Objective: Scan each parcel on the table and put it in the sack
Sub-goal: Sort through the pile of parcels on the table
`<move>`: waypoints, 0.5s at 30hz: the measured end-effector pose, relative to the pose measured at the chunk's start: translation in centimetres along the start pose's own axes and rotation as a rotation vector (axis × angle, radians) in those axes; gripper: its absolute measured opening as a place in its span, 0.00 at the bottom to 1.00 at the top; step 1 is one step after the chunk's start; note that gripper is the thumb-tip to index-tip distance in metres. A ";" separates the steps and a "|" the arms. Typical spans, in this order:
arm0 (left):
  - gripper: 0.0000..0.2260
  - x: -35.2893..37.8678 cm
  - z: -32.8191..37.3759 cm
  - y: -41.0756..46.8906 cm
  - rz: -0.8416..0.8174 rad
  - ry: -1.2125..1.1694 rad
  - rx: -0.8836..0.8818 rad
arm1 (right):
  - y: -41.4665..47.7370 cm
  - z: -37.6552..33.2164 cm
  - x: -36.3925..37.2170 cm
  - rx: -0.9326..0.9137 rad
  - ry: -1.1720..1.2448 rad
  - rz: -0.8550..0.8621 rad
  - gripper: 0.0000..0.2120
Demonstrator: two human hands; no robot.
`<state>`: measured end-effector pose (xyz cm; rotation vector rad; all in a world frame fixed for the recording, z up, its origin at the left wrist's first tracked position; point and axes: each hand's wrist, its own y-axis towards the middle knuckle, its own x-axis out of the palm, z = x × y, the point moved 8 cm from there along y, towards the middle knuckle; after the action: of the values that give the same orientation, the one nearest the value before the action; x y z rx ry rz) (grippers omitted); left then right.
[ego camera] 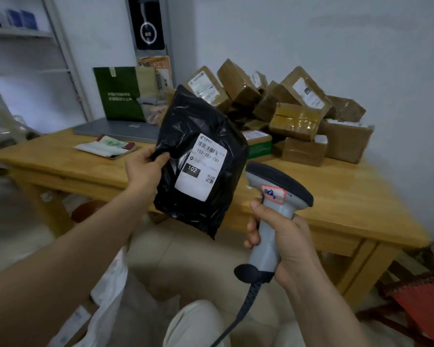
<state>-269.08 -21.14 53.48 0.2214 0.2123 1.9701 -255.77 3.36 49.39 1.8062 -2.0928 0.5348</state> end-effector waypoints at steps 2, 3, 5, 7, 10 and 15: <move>0.06 -5.0 -1.4 -0.7 0.133 -0.045 -0.036 | 0.1 1.9 1.8 0.051 -0.009 -0.053 0.03; 0.05 -7.7 -2.1 -1.1 0.207 -0.061 -0.049 | 0.2 2.9 2.7 0.077 -0.016 -0.078 0.03; 0.04 -12.9 -3.6 -2.0 0.348 -0.072 -0.071 | 0.2 4.8 4.4 0.125 -0.035 -0.118 0.04; 0.04 -17.7 -5.4 -2.8 0.456 -0.070 -0.095 | 0.3 6.5 6.0 0.169 -0.053 -0.151 0.04; 0.04 -24.7 -9.6 -4.0 0.636 -0.061 -0.181 | 0.2 8.6 8.1 0.206 -0.094 -0.189 0.05; 0.13 -32.6 -19.2 -7.8 0.807 -0.001 -0.458 | 0.1 11.4 10.4 0.250 -0.153 -0.226 0.03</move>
<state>-254.16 -48.86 31.08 -0.0040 -0.3948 2.7446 -257.38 -11.10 44.32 2.2559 -1.9498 0.6381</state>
